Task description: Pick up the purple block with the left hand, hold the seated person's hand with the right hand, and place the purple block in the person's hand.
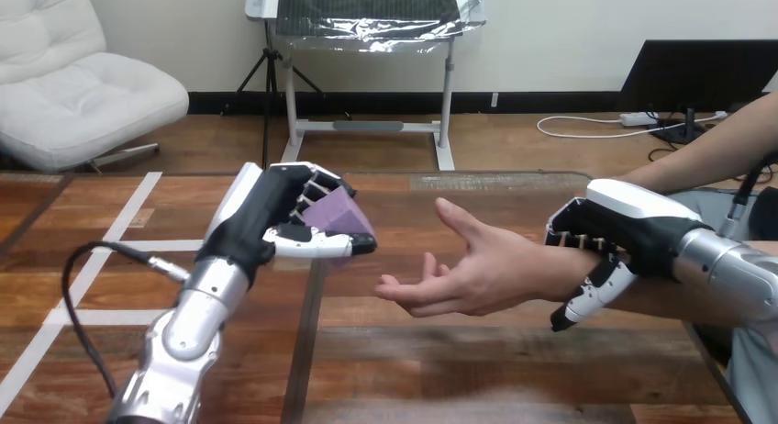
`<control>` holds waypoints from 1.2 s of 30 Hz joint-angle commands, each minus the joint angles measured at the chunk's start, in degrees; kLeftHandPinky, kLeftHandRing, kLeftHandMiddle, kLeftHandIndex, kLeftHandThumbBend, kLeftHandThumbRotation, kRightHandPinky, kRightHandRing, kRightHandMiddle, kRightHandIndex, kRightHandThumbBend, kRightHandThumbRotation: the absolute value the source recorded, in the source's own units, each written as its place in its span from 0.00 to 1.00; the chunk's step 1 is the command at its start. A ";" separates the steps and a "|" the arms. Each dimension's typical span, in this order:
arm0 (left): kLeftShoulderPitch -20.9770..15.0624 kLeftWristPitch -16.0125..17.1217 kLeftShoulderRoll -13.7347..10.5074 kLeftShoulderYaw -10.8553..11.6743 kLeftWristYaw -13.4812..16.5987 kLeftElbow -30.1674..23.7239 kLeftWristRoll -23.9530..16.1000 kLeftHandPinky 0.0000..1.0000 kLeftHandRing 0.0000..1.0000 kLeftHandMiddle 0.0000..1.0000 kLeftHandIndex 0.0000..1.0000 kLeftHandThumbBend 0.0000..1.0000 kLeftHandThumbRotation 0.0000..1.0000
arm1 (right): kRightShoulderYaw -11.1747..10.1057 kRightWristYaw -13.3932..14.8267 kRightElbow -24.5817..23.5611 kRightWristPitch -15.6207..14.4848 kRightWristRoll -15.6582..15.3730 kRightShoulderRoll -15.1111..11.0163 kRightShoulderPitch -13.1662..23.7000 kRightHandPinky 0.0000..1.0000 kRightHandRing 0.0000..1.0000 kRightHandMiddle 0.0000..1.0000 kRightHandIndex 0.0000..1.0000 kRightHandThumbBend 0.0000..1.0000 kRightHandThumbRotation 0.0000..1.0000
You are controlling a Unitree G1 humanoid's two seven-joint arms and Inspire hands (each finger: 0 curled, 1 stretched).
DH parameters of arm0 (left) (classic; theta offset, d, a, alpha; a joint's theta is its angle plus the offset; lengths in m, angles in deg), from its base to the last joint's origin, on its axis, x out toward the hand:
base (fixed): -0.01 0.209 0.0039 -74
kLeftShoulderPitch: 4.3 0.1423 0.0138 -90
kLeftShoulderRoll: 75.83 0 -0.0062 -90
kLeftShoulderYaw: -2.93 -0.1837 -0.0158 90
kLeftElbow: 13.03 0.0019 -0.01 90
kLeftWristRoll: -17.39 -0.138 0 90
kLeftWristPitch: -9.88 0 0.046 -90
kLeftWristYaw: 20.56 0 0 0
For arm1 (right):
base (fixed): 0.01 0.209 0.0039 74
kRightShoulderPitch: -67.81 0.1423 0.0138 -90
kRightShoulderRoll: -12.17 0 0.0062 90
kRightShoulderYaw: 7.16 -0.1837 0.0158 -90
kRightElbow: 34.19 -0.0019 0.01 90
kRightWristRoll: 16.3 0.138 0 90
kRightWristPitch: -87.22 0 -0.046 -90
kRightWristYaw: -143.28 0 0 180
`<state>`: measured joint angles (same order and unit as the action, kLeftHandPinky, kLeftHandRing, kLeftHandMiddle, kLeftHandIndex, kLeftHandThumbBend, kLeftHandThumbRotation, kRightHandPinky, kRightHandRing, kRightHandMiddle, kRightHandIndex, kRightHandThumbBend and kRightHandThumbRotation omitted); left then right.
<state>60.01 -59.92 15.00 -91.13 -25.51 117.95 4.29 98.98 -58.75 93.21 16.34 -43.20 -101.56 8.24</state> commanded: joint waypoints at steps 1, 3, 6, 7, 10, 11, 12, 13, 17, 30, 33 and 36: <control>-7.33 1.71 1.19 -1.00 0.63 1.24 -0.49 0.36 0.43 0.48 0.47 0.60 0.00 | 0.56 -0.81 0.74 -1.65 0.40 2.34 0.00 0.32 0.39 0.45 0.49 0.88 0.09; -7.97 2.01 1.58 -1.08 0.63 2.04 -0.48 0.37 0.43 0.48 0.47 0.61 0.00 | 0.62 -0.83 0.48 -1.90 0.30 2.55 0.08 0.33 0.39 0.46 0.49 0.88 0.09; -8.85 2.23 2.22 -1.13 0.60 3.10 -0.36 0.37 0.44 0.48 0.47 0.61 0.00 | 0.68 -0.93 -0.32 -2.43 0.13 2.78 0.04 0.33 0.39 0.46 0.49 0.88 0.10; -9.09 2.22 2.41 -1.16 0.55 3.33 -0.32 0.37 0.44 0.48 0.47 0.61 0.00 | 0.69 -1.04 -0.70 -2.68 0.08 2.82 -0.01 0.33 0.39 0.46 0.49 0.88 0.10; -9.91 2.22 3.07 -1.25 0.29 4.10 -0.08 0.37 0.45 0.49 0.47 0.60 0.00 | 0.63 -1.14 -1.66 -3.23 0.01 3.02 -0.17 0.32 0.39 0.45 0.49 0.88 0.11; -10.08 2.26 3.20 -1.25 0.23 4.30 -0.03 0.37 0.45 0.49 0.47 0.60 0.00 | 0.61 -1.15 -1.90 -3.37 0.01 3.07 -0.24 0.32 0.38 0.45 0.49 0.88 0.11; -10.47 2.37 3.50 -1.32 0.14 4.72 0.00 0.37 0.45 0.49 0.47 0.60 0.00 | 0.65 -1.20 -2.35 -3.68 -0.09 3.13 -0.30 0.32 0.38 0.45 0.49 0.88 0.11; -10.73 2.48 3.68 -1.35 0.11 5.04 -0.02 0.37 0.44 0.49 0.47 0.60 0.00 | 0.68 -1.25 -2.65 -3.92 -0.16 3.17 -0.35 0.32 0.38 0.46 0.49 0.88 0.10; -11.66 2.67 4.53 -1.31 -0.01 6.19 0.12 0.37 0.43 0.48 0.47 0.60 0.00 | 0.74 -1.45 -3.84 -4.82 -0.34 3.30 -0.57 0.32 0.39 0.46 0.50 0.88 0.10; -14.30 2.92 6.67 -3.00 0.22 9.02 -1.17 0.34 0.42 0.46 0.46 0.61 0.00 | 0.48 -2.07 -6.59 -6.56 0.12 3.71 -1.22 0.33 0.40 0.47 0.51 0.88 0.11; -14.60 2.46 7.26 -3.29 -0.06 9.12 -1.26 0.36 0.44 0.47 0.46 0.62 0.00 | 0.37 -2.07 -6.97 -6.49 0.34 3.73 -1.39 0.33 0.40 0.47 0.51 0.88 0.10; -14.83 2.27 7.85 -3.52 -0.42 9.25 -1.19 0.37 0.45 0.48 0.47 0.62 0.00 | 0.38 -2.21 -7.31 -6.83 0.38 3.74 -1.46 0.33 0.40 0.47 0.50 0.88 0.10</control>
<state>50.51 -58.81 21.93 -93.63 -25.56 126.87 3.25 98.98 -59.97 84.87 10.52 -43.25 -98.73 8.45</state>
